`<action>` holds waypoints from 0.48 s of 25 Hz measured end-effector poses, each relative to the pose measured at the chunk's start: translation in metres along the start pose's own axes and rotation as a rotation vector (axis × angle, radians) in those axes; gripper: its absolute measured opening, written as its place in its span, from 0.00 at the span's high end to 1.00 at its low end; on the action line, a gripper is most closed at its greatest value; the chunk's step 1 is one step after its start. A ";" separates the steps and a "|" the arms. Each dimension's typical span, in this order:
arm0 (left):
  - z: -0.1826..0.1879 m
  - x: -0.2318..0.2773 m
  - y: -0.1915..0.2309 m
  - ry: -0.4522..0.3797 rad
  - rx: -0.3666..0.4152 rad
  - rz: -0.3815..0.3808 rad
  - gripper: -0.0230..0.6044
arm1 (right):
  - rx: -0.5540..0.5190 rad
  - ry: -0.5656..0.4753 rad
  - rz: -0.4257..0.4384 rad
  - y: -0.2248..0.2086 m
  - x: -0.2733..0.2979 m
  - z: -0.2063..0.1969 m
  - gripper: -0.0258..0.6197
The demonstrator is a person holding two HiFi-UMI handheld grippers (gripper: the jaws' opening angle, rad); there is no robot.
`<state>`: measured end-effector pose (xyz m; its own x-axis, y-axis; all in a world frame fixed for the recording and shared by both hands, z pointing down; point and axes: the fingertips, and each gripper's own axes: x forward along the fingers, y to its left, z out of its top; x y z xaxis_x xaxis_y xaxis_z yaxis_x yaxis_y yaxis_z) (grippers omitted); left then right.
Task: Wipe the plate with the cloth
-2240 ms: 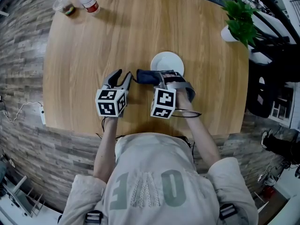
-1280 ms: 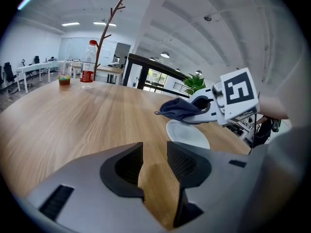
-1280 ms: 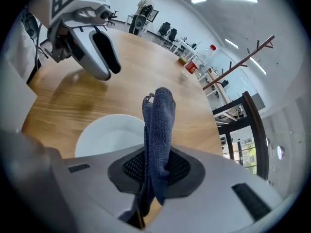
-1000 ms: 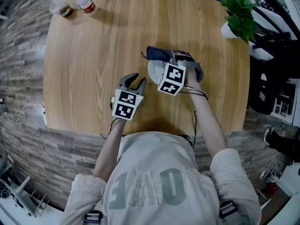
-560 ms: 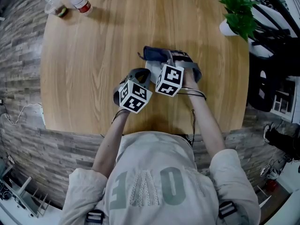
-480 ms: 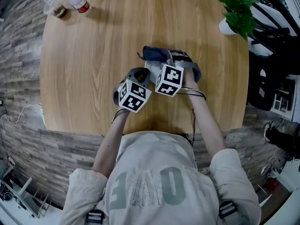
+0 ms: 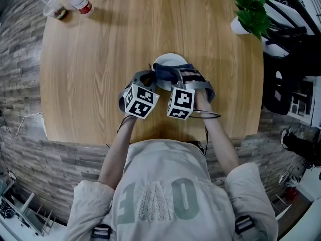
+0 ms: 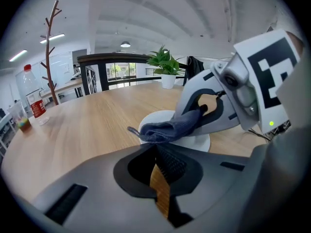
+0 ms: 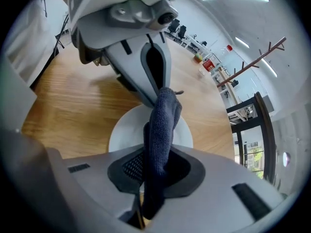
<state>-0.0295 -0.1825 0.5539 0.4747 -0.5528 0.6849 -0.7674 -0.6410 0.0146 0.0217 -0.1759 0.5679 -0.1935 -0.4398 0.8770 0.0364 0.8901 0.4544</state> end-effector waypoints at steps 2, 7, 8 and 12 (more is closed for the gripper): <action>0.000 0.000 0.000 -0.003 -0.005 0.000 0.95 | 0.001 -0.002 0.018 0.012 -0.005 0.002 0.87; -0.001 -0.001 -0.001 -0.007 -0.006 -0.009 0.95 | -0.009 -0.014 0.042 0.034 -0.020 0.010 0.87; -0.001 -0.001 -0.002 -0.010 -0.011 -0.013 0.95 | -0.007 -0.019 0.052 0.039 -0.023 0.012 0.87; -0.002 -0.002 -0.002 -0.023 -0.034 -0.021 0.95 | 0.010 -0.037 0.079 0.056 -0.035 0.015 0.87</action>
<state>-0.0301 -0.1793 0.5537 0.5002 -0.5517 0.6674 -0.7712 -0.6344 0.0536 0.0154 -0.1095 0.5604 -0.2266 -0.3634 0.9036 0.0430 0.9231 0.3821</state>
